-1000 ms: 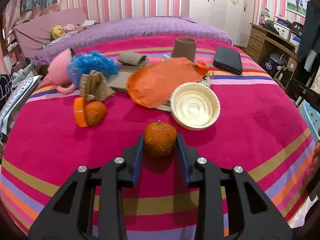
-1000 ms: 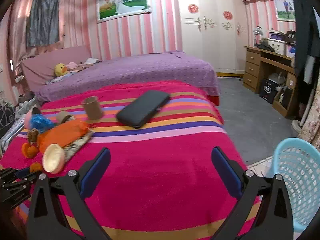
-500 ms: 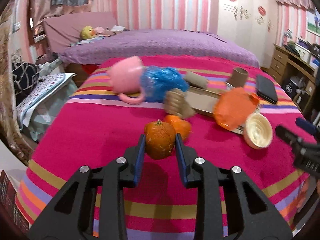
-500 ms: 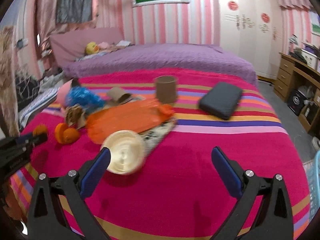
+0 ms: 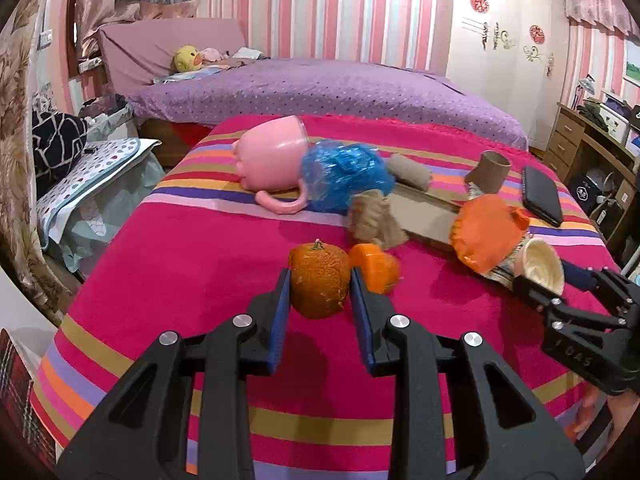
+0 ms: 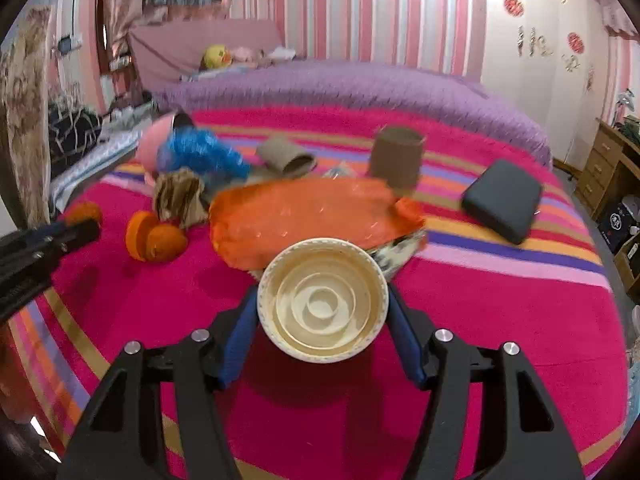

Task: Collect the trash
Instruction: 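Grasp the cream plastic bowl rim with the right tool while the left holds the tangerine, then carry tangerine and bowl over the blue basket and open both tools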

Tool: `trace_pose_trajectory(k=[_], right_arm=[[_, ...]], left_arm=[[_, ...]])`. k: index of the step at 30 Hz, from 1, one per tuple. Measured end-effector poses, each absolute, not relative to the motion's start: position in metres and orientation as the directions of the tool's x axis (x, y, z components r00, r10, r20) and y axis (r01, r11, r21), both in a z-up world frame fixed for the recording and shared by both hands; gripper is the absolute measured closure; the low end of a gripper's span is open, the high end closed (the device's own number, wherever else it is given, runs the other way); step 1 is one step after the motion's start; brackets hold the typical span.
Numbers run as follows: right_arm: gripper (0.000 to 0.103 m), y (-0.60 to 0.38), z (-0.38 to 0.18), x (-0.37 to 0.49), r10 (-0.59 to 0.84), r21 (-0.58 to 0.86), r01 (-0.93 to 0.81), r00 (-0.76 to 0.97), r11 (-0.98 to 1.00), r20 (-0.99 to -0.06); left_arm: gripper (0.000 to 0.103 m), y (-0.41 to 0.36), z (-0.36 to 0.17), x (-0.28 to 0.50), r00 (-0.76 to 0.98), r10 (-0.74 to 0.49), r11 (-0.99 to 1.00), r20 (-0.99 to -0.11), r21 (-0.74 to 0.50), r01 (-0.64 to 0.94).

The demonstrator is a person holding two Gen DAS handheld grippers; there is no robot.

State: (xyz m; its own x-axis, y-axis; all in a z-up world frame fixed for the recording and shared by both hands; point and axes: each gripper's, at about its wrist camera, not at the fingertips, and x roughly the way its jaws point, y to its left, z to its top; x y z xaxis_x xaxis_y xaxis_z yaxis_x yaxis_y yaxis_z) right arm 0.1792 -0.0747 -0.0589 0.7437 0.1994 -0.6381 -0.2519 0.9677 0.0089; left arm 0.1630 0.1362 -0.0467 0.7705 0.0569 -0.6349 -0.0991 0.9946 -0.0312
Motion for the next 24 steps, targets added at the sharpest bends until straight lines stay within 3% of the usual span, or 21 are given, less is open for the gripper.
trace_pose_trajectory(k=[12, 24], right_arm=[[0.042, -0.180, -0.029, 0.146, 0.116, -0.002, -0.142, 0.821, 0.990, -0.559], [0.042, -0.294, -0.011, 0.123, 0.018, 0.026, -0.006, 0.852, 1.000, -0.523]], left_arm=[[0.075, 0.059, -0.029, 0.157, 0.797, -0.033, 0.997, -0.604, -0.071, -0.012], [0.075, -0.018, -0.038, 0.154, 0.784, -0.060, 0.998, -0.617, -0.027, 0.056]])
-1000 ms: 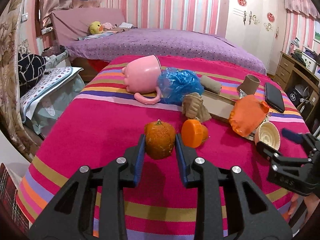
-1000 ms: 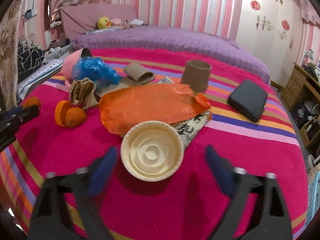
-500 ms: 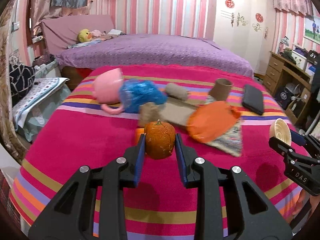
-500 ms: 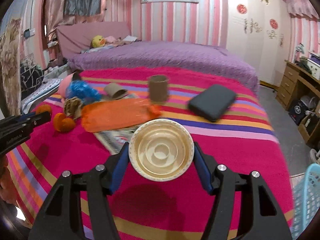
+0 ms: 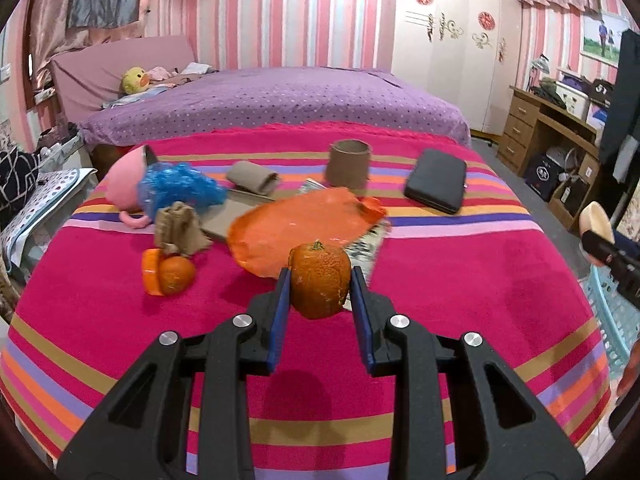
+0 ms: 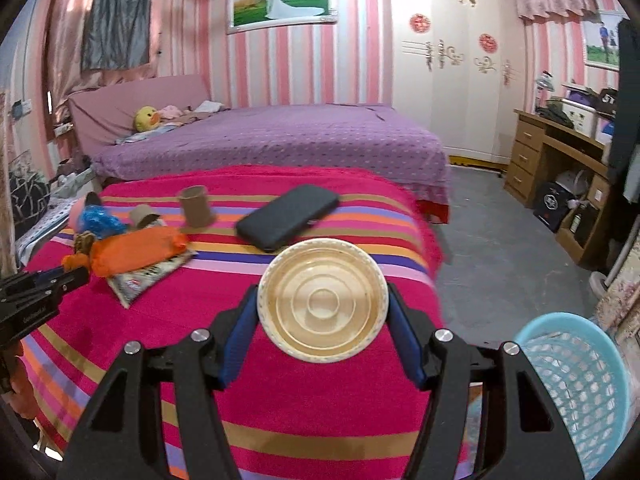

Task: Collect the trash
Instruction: 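Carry tangerine and bowl over the blue basket and open both tools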

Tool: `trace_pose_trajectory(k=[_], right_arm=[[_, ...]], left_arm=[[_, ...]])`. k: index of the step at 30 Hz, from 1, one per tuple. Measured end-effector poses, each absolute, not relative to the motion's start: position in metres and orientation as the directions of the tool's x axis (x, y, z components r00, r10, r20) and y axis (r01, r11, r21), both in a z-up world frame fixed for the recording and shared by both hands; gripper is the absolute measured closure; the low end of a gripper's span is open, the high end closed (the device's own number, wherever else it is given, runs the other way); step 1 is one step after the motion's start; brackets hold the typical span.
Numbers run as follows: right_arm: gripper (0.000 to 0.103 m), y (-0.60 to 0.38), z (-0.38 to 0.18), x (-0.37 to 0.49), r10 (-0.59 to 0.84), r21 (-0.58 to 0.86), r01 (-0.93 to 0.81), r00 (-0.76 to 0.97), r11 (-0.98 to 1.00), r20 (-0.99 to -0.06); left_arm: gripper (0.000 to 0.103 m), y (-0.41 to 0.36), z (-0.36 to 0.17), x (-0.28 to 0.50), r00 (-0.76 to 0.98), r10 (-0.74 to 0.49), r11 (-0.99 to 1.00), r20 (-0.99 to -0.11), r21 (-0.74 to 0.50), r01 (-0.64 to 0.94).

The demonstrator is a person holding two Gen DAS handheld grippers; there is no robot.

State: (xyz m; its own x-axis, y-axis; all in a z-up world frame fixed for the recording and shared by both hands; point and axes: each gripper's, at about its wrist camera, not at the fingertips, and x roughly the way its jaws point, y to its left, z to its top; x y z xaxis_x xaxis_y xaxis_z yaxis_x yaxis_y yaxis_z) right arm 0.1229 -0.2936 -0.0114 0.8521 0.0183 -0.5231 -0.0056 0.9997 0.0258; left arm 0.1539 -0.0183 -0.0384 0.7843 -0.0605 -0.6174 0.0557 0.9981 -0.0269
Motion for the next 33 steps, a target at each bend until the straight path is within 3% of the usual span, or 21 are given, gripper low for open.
trace_pose_trajectory(k=[17, 33], right_arm=[[0.042, -0.432, -0.006, 0.077, -0.112, 0.036, 0.151, 0.853, 0.988, -0.510], [0.042, -0.550, -0.032, 0.031, -0.255, 0.042, 0.331, 0.795, 0.943, -0.550]], left_arm=[[0.075, -0.137, -0.023, 0.140, 0.805, -0.116, 0.987, -0.582, 0.020, 0.157], [0.075, -0.298, -0.040, 0.116, 0.739, -0.320, 0.928, -0.593, -0.038, 0.371]])
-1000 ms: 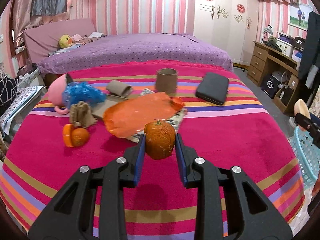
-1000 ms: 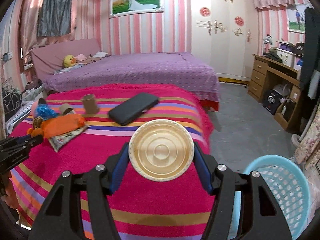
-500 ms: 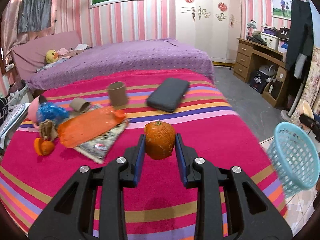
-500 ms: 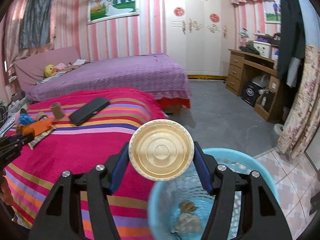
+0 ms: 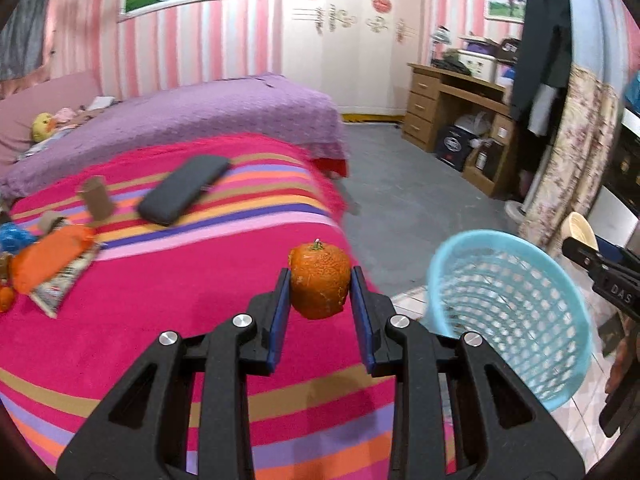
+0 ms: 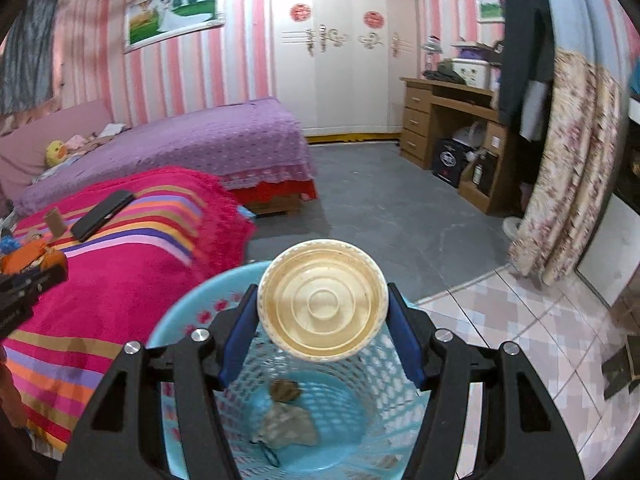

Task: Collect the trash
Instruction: 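Carry tangerine and bowl over the blue basket and open both tools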

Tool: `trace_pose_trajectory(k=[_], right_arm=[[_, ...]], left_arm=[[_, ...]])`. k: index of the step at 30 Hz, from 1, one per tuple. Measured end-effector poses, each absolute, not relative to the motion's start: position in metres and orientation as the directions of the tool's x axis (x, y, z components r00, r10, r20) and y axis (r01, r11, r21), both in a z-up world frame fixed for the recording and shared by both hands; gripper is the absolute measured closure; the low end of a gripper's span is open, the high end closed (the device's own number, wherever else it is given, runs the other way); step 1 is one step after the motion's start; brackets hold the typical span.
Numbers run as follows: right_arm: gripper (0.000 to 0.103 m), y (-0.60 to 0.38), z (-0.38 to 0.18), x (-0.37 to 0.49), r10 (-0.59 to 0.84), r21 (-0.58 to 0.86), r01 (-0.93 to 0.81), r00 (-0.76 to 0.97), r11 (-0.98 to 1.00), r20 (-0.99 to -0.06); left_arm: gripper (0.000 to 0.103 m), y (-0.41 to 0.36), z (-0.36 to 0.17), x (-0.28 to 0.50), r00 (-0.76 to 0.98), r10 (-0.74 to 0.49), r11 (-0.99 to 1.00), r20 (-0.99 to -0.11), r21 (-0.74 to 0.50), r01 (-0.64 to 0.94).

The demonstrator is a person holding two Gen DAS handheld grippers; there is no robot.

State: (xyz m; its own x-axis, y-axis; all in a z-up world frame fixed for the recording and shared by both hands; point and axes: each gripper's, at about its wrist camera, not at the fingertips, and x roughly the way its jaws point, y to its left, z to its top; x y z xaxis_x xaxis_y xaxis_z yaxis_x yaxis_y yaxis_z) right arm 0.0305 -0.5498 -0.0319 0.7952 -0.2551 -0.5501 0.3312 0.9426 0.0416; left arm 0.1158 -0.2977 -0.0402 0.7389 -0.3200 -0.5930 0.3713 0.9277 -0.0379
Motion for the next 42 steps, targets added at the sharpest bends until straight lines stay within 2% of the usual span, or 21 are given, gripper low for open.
trace_pose_trajectory(k=[10, 20, 21, 23, 25, 31, 39, 41, 42], right_arm=[[0.042, -0.593, -0.044, 0.005, -0.296, 0.095, 0.408, 0.785, 0.908, -0.543], [0.042, -0.590, -0.053, 0.009, -0.284, 0.086, 0.394, 0.781, 0.915, -0.556], [0.042, -0.590, -0.053, 0.009, -0.283, 0.087, 0.393, 0.782, 0.915, -0.556], [0.042, -0.590, -0.054, 0.009, -0.280, 0.089, 0.391, 0.782, 0.916, -0.556], [0.042, -0.589, -0.054, 0.010, -0.277, 0.087, 0.388, 0.781, 0.917, -0.559], [0.042, -0.585, -0.055, 0.013, -0.274, 0.084, 0.383, 0.782, 0.920, -0.560], [0.041, -0.578, -0.067, 0.027, -0.270, 0.077, 0.381, 0.770, 0.921, -0.578], [0.037, -0.576, -0.067, 0.029, -0.272, 0.080, 0.385, 0.769, 0.919, -0.578], [0.029, -0.575, -0.066, 0.030, -0.276, 0.079, 0.389, 0.769, 0.918, -0.576]], left_arm=[[0.075, -0.383, -0.061, 0.094, 0.682, -0.414, 0.872, -0.604, -0.047, 0.488], [0.073, -0.420, -0.073, 0.096, 0.626, -0.445, 0.838, -0.641, -0.052, 0.543], [0.070, -0.420, -0.074, 0.099, 0.625, -0.440, 0.841, -0.645, -0.051, 0.539], [0.057, -0.419, -0.075, 0.102, 0.628, -0.433, 0.844, -0.647, -0.047, 0.534], [0.041, -0.414, -0.073, 0.104, 0.638, -0.428, 0.852, -0.641, -0.050, 0.521], [0.016, -0.391, -0.060, 0.104, 0.700, -0.402, 0.879, -0.590, -0.034, 0.476], [0.010, -0.364, -0.054, 0.106, 0.753, -0.334, 0.908, -0.566, 0.020, 0.418], [0.010, -0.356, -0.053, 0.107, 0.757, -0.325, 0.912, -0.566, 0.023, 0.409], [0.009, -0.352, -0.053, 0.107, 0.760, -0.319, 0.915, -0.566, 0.025, 0.403]])
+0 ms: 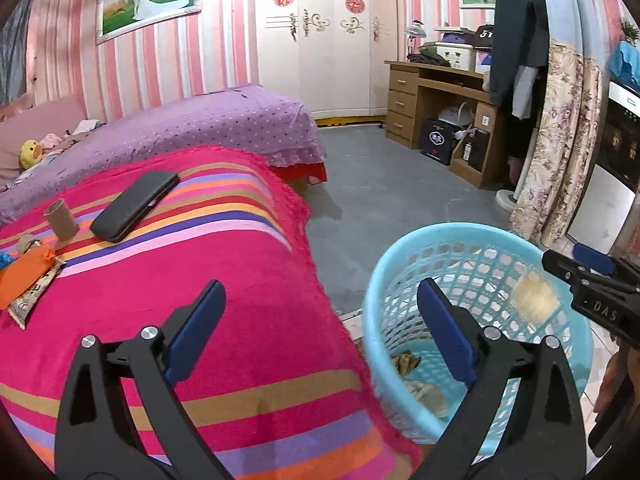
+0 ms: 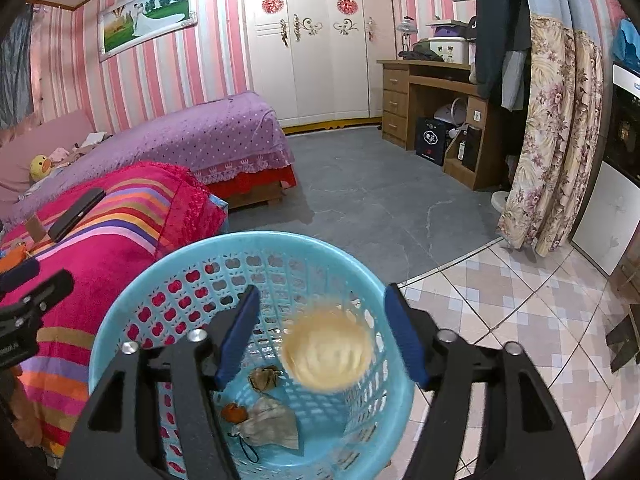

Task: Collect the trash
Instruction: 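Move both open tools back over the bed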

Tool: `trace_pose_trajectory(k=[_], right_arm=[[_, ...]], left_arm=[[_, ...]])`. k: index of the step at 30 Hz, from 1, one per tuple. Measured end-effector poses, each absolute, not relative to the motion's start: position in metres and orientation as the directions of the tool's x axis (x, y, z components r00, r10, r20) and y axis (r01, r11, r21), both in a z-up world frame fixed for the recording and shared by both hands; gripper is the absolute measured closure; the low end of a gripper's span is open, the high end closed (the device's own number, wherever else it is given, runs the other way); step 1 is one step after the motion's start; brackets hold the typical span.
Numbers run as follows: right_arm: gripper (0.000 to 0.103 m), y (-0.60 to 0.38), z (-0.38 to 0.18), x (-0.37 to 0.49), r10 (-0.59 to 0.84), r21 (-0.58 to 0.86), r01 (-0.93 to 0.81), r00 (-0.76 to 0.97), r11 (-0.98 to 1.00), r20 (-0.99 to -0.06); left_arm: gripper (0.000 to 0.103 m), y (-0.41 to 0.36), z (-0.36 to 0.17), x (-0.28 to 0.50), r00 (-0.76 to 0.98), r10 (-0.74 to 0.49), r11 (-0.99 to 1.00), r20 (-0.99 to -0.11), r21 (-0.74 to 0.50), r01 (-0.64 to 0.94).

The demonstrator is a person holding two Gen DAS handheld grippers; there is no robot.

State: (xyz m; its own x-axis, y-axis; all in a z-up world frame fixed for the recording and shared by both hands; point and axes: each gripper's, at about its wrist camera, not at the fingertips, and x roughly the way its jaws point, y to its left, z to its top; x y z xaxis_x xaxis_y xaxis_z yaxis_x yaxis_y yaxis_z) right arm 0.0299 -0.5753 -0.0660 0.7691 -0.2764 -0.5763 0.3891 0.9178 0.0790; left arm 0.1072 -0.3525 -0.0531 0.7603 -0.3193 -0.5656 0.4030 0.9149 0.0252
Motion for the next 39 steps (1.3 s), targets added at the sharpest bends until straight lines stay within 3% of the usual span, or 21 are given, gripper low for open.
trace_pose_trajectory(k=[6, 10, 20, 31, 39], right_arm=[[0.009, -0.567, -0.050, 0.026, -0.348, 0.058, 0.443, 0.771, 0.894, -0.534], [0.005, -0.556, -0.038, 0.028, -0.360, 0.071, 0.455, 0.781, 0.887, -0.510], [0.005, -0.501, -0.016, 0.050, -0.316, 0.091, 0.402, 0.822, 0.911, -0.473], [0.005, -0.412, -0.015, 0.102, -0.184, 0.149, 0.286, 0.859, 0.947, -0.479], [0.005, -0.350, -0.023, 0.130, -0.156, 0.080, 0.226, 0.852, 0.971, -0.500]], left_arm=[[0.009, -0.334, -0.048, 0.108, 0.769, -0.305, 0.924, -0.562, 0.019, 0.381], [0.007, -0.317, -0.039, 0.108, 0.778, -0.300, 0.929, -0.551, 0.015, 0.369], [0.006, -0.241, -0.017, 0.114, 0.821, -0.219, 0.955, -0.528, 0.056, 0.290], [0.006, -0.088, -0.015, 0.140, 0.841, -0.045, 0.989, -0.539, 0.096, 0.114], [0.006, 0.009, -0.020, 0.162, 0.816, 0.040, 0.999, -0.576, 0.049, -0.014]])
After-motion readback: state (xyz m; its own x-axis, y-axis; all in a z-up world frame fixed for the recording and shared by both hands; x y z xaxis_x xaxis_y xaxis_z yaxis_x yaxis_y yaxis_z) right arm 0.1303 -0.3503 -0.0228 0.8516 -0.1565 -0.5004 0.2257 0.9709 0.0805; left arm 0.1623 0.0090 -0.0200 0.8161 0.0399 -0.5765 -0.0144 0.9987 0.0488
